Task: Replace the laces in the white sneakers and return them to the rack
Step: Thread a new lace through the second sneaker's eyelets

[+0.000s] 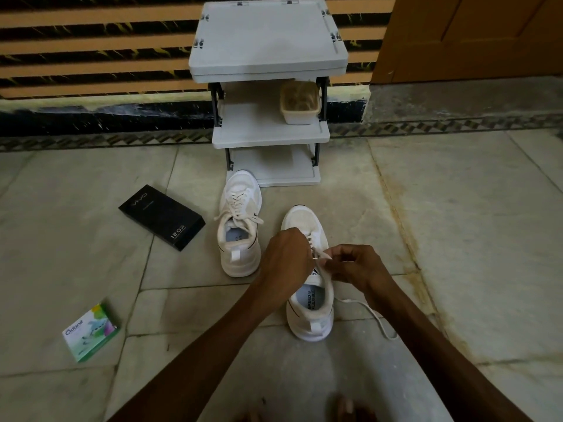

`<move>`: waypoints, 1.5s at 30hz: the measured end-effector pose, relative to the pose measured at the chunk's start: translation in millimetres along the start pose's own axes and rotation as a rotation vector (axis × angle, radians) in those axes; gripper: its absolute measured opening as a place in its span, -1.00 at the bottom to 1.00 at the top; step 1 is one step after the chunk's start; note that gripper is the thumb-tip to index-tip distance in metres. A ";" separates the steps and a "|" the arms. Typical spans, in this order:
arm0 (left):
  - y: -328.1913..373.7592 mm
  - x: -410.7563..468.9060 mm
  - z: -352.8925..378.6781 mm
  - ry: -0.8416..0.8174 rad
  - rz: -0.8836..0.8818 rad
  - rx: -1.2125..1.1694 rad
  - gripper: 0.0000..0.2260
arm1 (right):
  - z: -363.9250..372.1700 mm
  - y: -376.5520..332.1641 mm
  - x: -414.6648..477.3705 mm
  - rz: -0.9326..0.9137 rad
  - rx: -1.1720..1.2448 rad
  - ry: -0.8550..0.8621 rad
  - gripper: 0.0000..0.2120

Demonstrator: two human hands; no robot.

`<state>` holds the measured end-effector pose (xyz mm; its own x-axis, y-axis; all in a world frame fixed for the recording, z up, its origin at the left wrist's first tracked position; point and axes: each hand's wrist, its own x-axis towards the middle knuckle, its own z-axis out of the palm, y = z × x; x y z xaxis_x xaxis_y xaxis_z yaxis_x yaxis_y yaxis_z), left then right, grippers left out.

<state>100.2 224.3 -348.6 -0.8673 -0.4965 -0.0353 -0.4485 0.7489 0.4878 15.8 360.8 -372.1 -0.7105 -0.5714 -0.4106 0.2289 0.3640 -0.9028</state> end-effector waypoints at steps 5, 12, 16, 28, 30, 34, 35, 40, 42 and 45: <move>0.2 -1.0 7.6 0.041 -0.001 0.012 -0.87 | -0.2 1.3 -2.5 -0.048 -0.039 0.000 -0.89; -2.4 -3.0 9.8 0.028 -0.037 -0.093 -0.86 | 1.7 -0.8 -5.2 -0.074 -0.110 0.034 -0.87; -2.8 -3.1 16.5 0.035 -0.066 -0.119 -0.87 | 2.1 -2.9 -6.9 -0.153 -0.238 0.039 -0.83; 2.8 5.3 -0.9 -0.275 -0.480 -0.604 -0.87 | -1.3 -1.9 5.2 -0.332 -0.560 0.046 -0.80; 5.0 5.9 -13.4 -0.402 -0.583 -0.754 -0.85 | 6.1 0.3 5.0 -0.316 -0.511 0.147 -0.87; 1.0 7.2 -20.2 -0.465 -0.609 -0.745 -0.78 | 16.9 -2.1 4.2 -0.306 -0.496 0.199 -0.84; -0.7 8.0 -17.4 -0.461 -0.610 -0.741 -0.77 | 16.8 -3.6 4.4 -0.296 -0.475 0.197 -0.82; -1.3 6.9 -6.5 -0.369 -0.486 -0.682 -0.89 | 19.4 -7.2 6.8 -0.332 -0.510 0.225 -0.76; -4.1 6.7 -0.5 -0.356 -0.413 -0.547 -0.81 | 20.6 -7.5 8.6 -0.354 -0.573 0.212 -0.76; -5.8 4.3 2.2 -0.314 -0.331 -0.409 -0.79 | 13.7 -10.4 11.0 -0.457 -0.664 0.255 -0.75</move>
<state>98.6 218.8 -353.5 -0.7462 -0.4740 -0.4674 -0.6399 0.3171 0.7000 14.7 340.6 -369.0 -0.7851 -0.6128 0.0899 -0.4991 0.5401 -0.6776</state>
